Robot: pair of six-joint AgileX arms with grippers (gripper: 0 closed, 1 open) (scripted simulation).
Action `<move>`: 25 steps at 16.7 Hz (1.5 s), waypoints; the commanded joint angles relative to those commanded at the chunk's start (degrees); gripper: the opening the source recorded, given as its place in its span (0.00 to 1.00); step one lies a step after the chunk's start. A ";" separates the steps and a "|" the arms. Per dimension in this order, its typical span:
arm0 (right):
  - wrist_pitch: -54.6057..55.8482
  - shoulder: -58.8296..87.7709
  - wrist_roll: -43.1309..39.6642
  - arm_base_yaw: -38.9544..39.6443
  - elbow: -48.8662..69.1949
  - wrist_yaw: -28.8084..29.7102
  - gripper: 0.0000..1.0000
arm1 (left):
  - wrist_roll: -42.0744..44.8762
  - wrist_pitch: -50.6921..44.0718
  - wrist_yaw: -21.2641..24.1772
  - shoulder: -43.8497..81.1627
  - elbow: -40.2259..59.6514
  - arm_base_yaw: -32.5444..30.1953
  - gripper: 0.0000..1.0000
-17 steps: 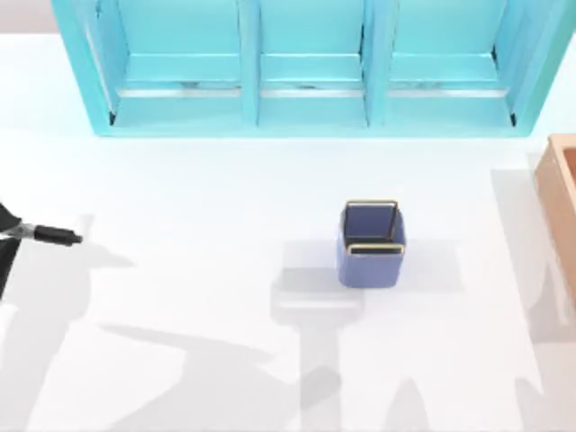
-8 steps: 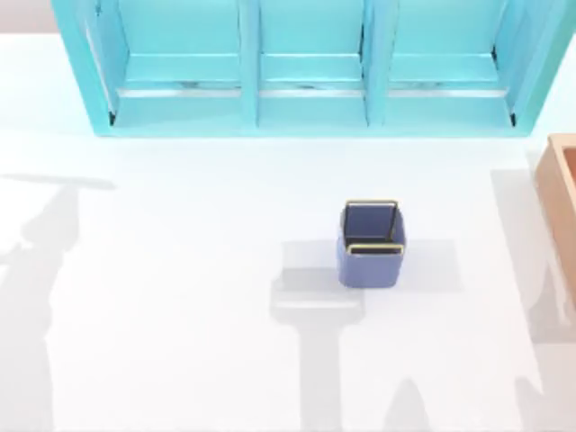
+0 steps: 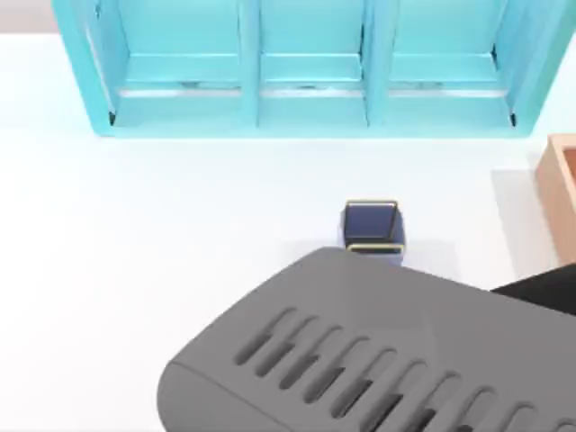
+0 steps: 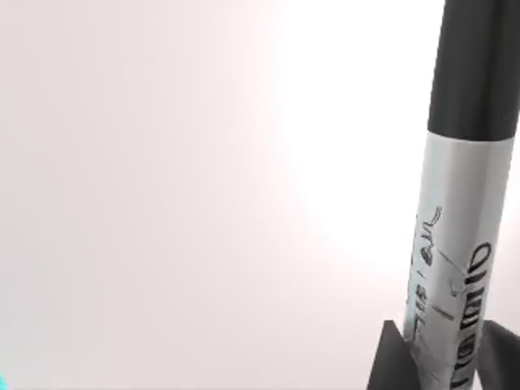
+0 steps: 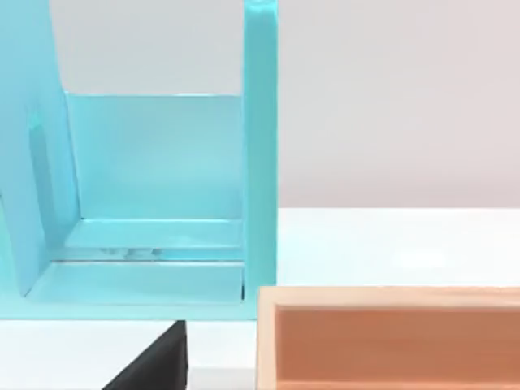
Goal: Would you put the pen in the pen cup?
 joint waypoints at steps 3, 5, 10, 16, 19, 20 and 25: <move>0.00 0.00 0.00 0.00 0.00 0.00 1.00 | -14.04 10.70 11.61 -7.96 10.38 16.12 0.00; 0.00 0.00 0.00 0.00 0.00 0.00 1.00 | -22.37 16.26 18.53 -12.10 15.95 25.32 0.00; 0.00 0.00 0.00 0.00 0.00 0.00 1.00 | -36.01 24.46 30.52 -18.06 24.38 39.50 0.00; 0.00 0.00 0.00 0.00 0.00 0.00 1.00 | -37.74 19.49 29.40 -15.14 35.49 41.56 0.00; 0.00 0.00 0.00 0.00 0.00 0.00 1.00 | -37.60 20.78 29.82 -15.97 33.52 41.58 0.00; 0.00 0.00 0.00 0.00 0.00 0.00 1.00 | -37.64 21.62 30.09 -16.46 32.05 41.56 0.00; 0.00 0.00 0.00 0.00 0.00 0.00 1.00 | -37.93 25.72 31.42 -18.89 25.11 41.53 0.00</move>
